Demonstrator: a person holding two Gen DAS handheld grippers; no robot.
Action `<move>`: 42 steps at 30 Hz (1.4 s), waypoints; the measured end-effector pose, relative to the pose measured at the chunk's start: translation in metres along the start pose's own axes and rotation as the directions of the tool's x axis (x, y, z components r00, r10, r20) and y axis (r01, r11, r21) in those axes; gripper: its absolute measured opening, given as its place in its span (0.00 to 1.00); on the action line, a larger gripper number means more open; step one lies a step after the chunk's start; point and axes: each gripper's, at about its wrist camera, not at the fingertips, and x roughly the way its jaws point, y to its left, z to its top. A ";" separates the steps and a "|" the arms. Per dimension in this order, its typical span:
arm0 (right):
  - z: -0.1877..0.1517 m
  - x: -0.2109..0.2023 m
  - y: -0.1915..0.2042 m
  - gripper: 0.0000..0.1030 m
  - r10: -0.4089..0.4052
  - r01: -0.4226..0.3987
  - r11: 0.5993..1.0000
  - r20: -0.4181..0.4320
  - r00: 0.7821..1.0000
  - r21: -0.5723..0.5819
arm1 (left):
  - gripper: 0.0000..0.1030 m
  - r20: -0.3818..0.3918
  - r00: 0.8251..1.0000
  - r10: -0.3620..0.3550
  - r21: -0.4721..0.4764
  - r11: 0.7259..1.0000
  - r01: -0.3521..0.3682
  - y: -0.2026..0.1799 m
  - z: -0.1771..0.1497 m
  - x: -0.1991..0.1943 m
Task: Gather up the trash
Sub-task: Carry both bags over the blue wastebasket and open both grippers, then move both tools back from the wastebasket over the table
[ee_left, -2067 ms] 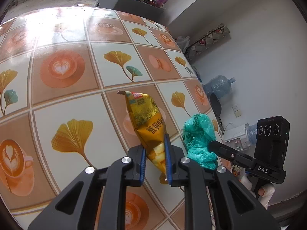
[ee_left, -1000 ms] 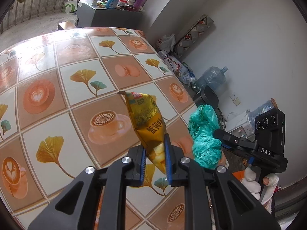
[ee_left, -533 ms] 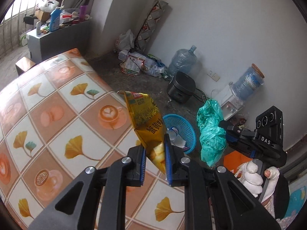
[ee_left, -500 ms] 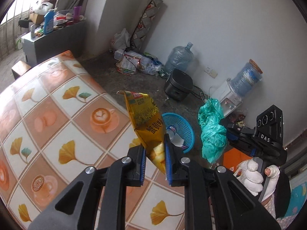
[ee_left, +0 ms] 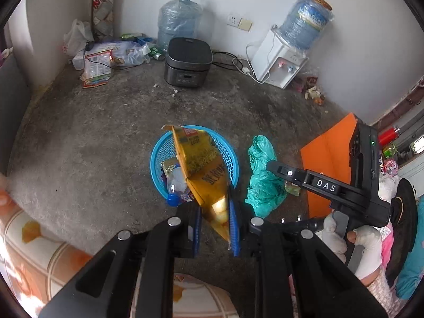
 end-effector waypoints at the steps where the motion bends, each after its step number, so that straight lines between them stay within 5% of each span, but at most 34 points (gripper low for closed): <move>1: 0.007 0.006 -0.004 0.36 -0.004 0.004 1.000 0.000 1.000 0.011 | 0.17 -0.011 1.000 -0.010 0.004 1.000 0.010 -0.002 0.010 0.012; 3: 0.019 0.021 -0.012 0.45 -0.024 0.023 1.000 0.010 1.000 0.020 | 0.22 -0.035 0.999 -0.030 0.012 0.999 0.031 -0.004 0.029 0.038; 4: 0.025 0.031 -0.018 0.54 -0.048 0.048 0.999 0.016 0.999 0.025 | 0.37 -0.058 0.997 -0.046 0.011 0.999 0.046 -0.005 0.037 0.053; 6: 0.031 0.051 -0.034 0.57 -0.076 0.076 0.995 -0.002 0.997 0.058 | 0.51 -0.077 0.996 -0.052 -0.009 0.999 0.052 -0.003 0.049 0.078; 10: 0.029 0.063 -0.057 0.57 -0.111 0.113 0.984 -0.022 0.994 0.136 | 0.51 -0.074 0.993 -0.093 -0.094 0.992 0.086 0.003 0.050 0.100; 14: 0.020 0.053 -0.058 0.57 -0.107 0.107 0.986 -0.003 0.994 0.128 | 0.52 -0.056 0.993 -0.102 -0.083 0.992 0.097 0.001 0.042 0.092; 20: 0.013 0.028 -0.039 0.57 -0.100 0.095 0.991 0.056 0.993 0.091 | 0.55 0.032 0.994 -0.101 -0.055 0.993 0.103 0.000 0.032 0.045; 27: -0.003 -0.018 0.025 0.60 -0.015 0.032 0.994 0.160 0.987 -0.101 | 0.77 0.204 0.978 -0.028 -0.034 0.999 0.036 0.002 -0.008 -0.063; 30: -0.012 -0.040 0.058 0.63 0.034 0.009 0.976 0.195 0.980 -0.216 | 0.94 0.300 0.952 0.061 -0.105 0.994 -0.031 0.007 -0.035 -0.116; 34: -0.030 -0.068 0.101 0.68 0.092 -0.002 0.929 0.226 0.970 -0.370 | 0.95 0.378 0.900 0.219 -0.222 0.965 -0.141 0.012 -0.079 -0.172; 38: -0.055 -0.093 0.137 0.72 0.153 -0.014 0.871 0.245 0.957 -0.490 | 0.95 0.316 0.839 0.443 -0.402 0.864 -0.304 0.018 -0.121 -0.208; 42: -0.085 -0.110 0.167 0.75 0.213 -0.034 0.797 0.227 0.950 -0.603 | 0.95 0.299 0.770 0.564 -0.483 0.785 -0.387 0.017 -0.169 -0.234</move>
